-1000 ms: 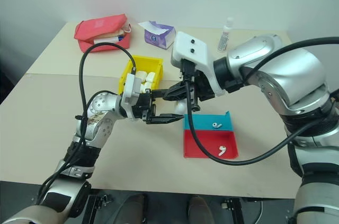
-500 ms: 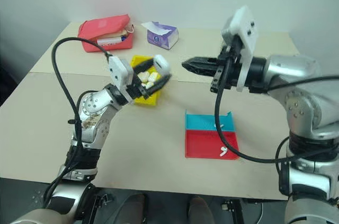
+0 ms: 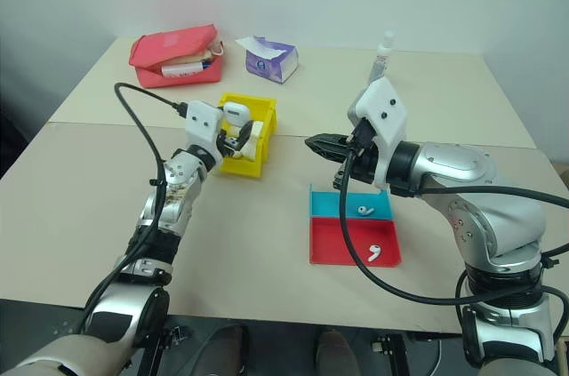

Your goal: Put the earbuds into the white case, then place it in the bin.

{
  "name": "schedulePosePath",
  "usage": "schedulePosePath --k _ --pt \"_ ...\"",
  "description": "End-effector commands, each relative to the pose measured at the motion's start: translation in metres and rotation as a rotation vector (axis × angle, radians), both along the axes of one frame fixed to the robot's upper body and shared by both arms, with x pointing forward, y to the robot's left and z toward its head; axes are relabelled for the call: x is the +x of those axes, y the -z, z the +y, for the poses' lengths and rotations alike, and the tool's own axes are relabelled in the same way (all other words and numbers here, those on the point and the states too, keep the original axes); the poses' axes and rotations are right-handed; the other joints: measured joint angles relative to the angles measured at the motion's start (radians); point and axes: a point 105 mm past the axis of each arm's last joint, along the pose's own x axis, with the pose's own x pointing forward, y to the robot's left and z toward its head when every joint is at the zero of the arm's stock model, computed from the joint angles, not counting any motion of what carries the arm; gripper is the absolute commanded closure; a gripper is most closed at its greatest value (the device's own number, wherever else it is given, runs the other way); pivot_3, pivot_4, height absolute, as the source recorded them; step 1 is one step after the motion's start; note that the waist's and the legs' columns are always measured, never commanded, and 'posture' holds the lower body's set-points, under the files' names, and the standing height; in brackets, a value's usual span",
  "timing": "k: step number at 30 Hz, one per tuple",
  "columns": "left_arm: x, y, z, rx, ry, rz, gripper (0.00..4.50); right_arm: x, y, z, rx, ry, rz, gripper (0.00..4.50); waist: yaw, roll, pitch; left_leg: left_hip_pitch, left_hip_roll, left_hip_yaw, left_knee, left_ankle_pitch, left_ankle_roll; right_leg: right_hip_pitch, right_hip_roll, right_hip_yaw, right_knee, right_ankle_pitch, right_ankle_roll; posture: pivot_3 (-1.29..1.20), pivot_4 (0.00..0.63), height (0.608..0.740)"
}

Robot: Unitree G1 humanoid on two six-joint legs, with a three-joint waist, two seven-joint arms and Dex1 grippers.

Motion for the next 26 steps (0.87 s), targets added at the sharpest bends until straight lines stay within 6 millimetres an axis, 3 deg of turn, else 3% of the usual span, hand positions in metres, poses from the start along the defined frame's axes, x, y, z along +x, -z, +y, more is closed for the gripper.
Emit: schedulePosePath --k 1,6,9,13,19,23,26 --pt "0.001 -0.017 -0.004 0.013 0.026 -0.063 0.05 -0.007 -0.010 0.000 -0.016 -0.017 -0.061 4.50 -0.001 0.000 0.000 0.000 0.000 0.000 0.000 0.000 0.000 0.000 0.000 0.000 0.000 0.000 0.000 0.00 0.150 0.740" --pt "-0.009 -0.027 0.006 -0.015 0.064 -0.082 0.05 -0.012 0.001 -0.004 -0.051 -0.017 -0.038 4.50 -0.009 0.000 0.000 0.000 0.000 0.000 -0.001 0.000 0.000 0.000 0.000 0.000 0.000 0.000 0.000 0.00 0.150 0.740" --pt "-0.029 -0.033 0.020 -0.004 0.148 -0.079 0.05 -0.015 0.010 -0.009 -0.081 -0.010 -0.030 4.50 -0.012 0.000 0.000 0.000 0.000 0.000 -0.001 0.001 -0.001 0.000 0.000 0.000 0.000 0.000 0.000 0.00 0.150 0.740" --pt "-0.069 -0.040 0.042 0.014 0.321 -0.007 0.05 -0.020 0.028 -0.018 -0.114 -0.003 -0.034 4.50 -0.019 0.000 0.000 0.001 0.000 0.000 -0.004 0.002 -0.003 0.000 0.000 0.001 0.000 0.000 0.000 0.00 0.150 0.740" --pt "-0.145 -0.040 0.071 0.085 0.514 0.117 0.05 -0.032 0.042 -0.032 -0.086 -0.052 -0.049 4.50 -0.025 0.000 0.000 0.003 0.000 0.000 -0.004 0.002 -0.004 0.001 0.000 0.000 0.000 0.000 0.000 0.00 0.150 0.740" --pt "-0.178 -0.032 0.079 0.214 0.535 0.181 0.05 -0.043 0.045 -0.039 -0.094 -0.121 -0.024 4.50 -0.028 0.000 0.000 0.008 0.001 0.001 -0.006 0.002 -0.004 0.006 0.000 0.000 0.000 0.000 0.000 0.00 0.150 0.740" --pt "-0.195 -0.033 0.082 0.213 0.550 0.220 0.05 -0.047 0.045 -0.044 -0.107 -0.151 -0.011 4.50 -0.028 -0.001 0.000 0.017 0.001 0.001 -0.006 0.001 -0.003 0.014 0.000 0.000 -0.001 -0.001 0.000 0.00 0.150 0.740"
